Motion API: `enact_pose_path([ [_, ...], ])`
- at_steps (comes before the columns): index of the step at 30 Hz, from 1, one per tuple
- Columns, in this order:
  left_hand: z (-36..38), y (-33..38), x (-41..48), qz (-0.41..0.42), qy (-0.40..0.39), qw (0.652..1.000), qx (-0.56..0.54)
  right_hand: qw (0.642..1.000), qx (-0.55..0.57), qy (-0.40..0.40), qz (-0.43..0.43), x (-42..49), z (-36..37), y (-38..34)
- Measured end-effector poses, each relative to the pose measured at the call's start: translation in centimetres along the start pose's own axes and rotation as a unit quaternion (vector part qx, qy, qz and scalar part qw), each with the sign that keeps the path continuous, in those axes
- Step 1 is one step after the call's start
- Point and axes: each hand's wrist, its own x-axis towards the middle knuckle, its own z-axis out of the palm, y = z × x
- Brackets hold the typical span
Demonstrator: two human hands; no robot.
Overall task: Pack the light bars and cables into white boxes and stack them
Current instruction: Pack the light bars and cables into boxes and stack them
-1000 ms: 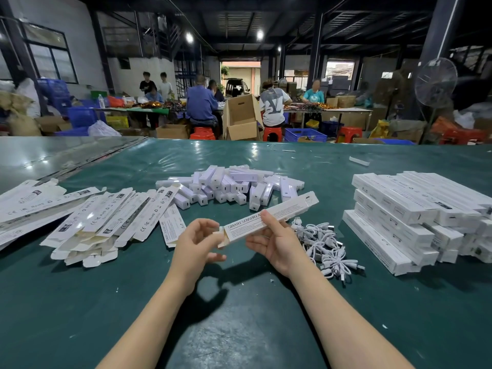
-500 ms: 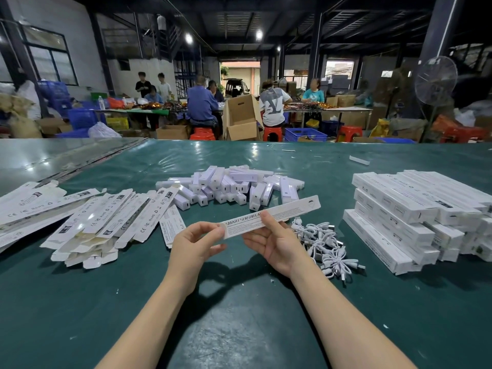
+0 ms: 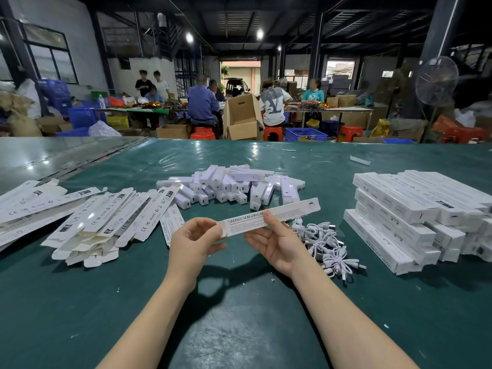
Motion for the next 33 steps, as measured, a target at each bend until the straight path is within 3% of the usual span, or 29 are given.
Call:
enact_pose_path([
  [5, 0.1, -0.2, -0.1, 0.005, 0.010, 1.000, -0.009, 1.000, -0.012, 0.005, -0.001, 0.0, 0.1, 0.0],
  [16, 1.3, -0.6, -0.9, 0.069, 0.125, 0.990, -0.002, 0.999, -0.041, 0.010, 0.004, 0.1, 0.7, 0.4],
  [23, 2.7, -0.3, -1.6, 0.104, -0.028, 0.988, 0.113, 0.994, 0.101, 0.028, -0.012, 0.2, 1.2, 0.5],
  [25, 3.1, -0.6, -1.8, 0.059, -0.045, 0.994, 0.074, 0.995, 0.078, 0.038, -0.044, 0.1, 1.5, 0.8],
  [27, 3.5, -0.8, -2.0, -0.050, -0.032, 0.995, -0.082, 0.996, -0.008, 0.041, -0.079, 0.0, 2.2, 1.7],
  [30, 2.9, -0.6, -1.2, -0.193, -0.033, 0.953, -0.232, 0.989, -0.119, 0.011, -0.092, 0.1, 3.7, 2.8],
  [32, 2.0, -0.2, -0.5, -0.239, -0.035, 0.932, -0.272, 0.964, -0.243, 0.013, -0.105, 0.6, 4.0, 3.0],
  [33, 1.5, 0.1, -0.2, -0.244, -0.014, 0.922, -0.302, 0.931, -0.344, 0.019, -0.120, 0.9, 3.9, 3.1],
])
